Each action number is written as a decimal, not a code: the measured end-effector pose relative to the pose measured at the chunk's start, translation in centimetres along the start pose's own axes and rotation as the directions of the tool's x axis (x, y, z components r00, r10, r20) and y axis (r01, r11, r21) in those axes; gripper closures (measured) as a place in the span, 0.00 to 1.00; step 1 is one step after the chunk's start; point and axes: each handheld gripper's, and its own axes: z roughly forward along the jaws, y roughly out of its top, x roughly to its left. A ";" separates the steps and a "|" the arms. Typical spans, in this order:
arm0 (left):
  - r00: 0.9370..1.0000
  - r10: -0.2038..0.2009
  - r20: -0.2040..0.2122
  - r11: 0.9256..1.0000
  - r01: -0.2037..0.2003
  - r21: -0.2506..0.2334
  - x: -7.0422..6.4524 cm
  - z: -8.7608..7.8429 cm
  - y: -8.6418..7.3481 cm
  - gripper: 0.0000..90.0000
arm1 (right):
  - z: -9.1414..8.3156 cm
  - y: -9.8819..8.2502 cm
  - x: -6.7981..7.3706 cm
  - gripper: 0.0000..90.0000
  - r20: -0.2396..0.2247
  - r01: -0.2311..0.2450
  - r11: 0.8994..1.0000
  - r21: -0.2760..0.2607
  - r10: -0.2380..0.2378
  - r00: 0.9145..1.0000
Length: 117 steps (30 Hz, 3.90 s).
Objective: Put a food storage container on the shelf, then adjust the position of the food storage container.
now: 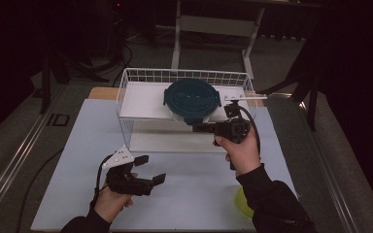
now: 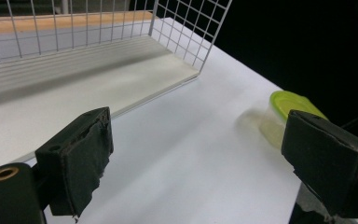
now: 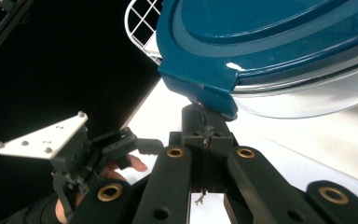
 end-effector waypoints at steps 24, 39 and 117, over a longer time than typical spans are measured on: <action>0.999 0.048 -0.011 0.999 -0.048 0.009 -0.4 0.7 -0.8 0.09 | 1.3 2.4 -1.3 0.99 0.049 -0.016 0.999 -0.031 0.018 0.999; 0.998 0.069 0.007 0.998 -0.069 0.001 -0.3 0.2 -0.6 0.09 | 1.2 2.4 -1.2 0.90 0.060 0.019 0.999 -0.034 -0.017 0.998; 0.991 0.136 0.010 0.990 -0.136 -0.030 0.7 -1.2 -3.2 0.09 | -15.0 -22.0 -11.8 1.00 0.283 0.160 0.987 0.024 -0.161 0.946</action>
